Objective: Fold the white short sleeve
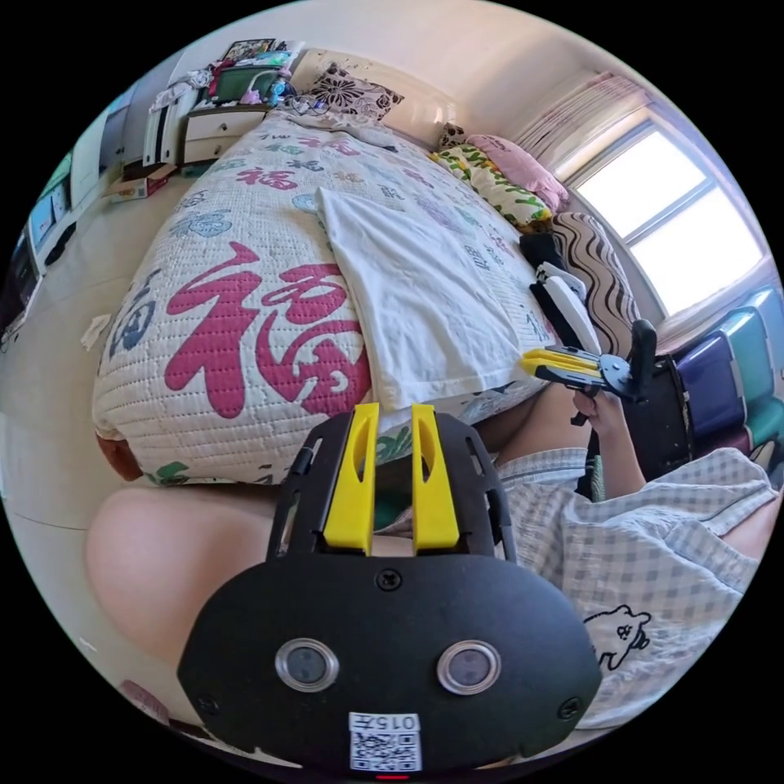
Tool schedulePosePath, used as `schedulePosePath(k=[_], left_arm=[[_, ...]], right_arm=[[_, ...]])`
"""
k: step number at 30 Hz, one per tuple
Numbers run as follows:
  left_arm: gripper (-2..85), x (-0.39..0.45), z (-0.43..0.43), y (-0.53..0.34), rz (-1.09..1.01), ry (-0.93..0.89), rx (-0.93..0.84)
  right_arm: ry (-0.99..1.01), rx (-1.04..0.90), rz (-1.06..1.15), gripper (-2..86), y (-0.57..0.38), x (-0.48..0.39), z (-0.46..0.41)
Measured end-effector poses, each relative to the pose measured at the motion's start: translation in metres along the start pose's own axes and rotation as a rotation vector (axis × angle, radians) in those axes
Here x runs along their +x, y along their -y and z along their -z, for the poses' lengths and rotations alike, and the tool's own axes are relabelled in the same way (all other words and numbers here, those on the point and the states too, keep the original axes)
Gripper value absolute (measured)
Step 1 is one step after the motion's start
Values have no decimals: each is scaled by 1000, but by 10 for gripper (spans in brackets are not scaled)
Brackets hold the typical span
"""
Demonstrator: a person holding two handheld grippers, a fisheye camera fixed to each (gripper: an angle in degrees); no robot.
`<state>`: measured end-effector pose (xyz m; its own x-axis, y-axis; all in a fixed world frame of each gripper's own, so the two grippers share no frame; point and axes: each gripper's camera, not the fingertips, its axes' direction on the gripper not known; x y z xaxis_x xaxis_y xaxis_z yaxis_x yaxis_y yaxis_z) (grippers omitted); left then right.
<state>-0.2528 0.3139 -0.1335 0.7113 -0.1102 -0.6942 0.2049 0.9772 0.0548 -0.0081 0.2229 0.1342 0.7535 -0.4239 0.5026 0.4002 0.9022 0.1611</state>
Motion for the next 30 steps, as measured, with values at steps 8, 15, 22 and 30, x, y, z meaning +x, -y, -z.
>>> schedulePosePath(k=[8,15,22,30], left_arm=[[45,-2,-19,-7,46,-99,37],[-5,8,7,-32,33,-39,93],[66,8,-9,-35,66,-101,67],[42,11,-22,-29,94,-75,90]], right_arm=[[30,6,-24,44,-12,-5,-10],[84,52,-41,-4,-24,-4,-1],[93,77,8,57,-28,-15,-1],[20,18,37,70,-22,-21,-15]])
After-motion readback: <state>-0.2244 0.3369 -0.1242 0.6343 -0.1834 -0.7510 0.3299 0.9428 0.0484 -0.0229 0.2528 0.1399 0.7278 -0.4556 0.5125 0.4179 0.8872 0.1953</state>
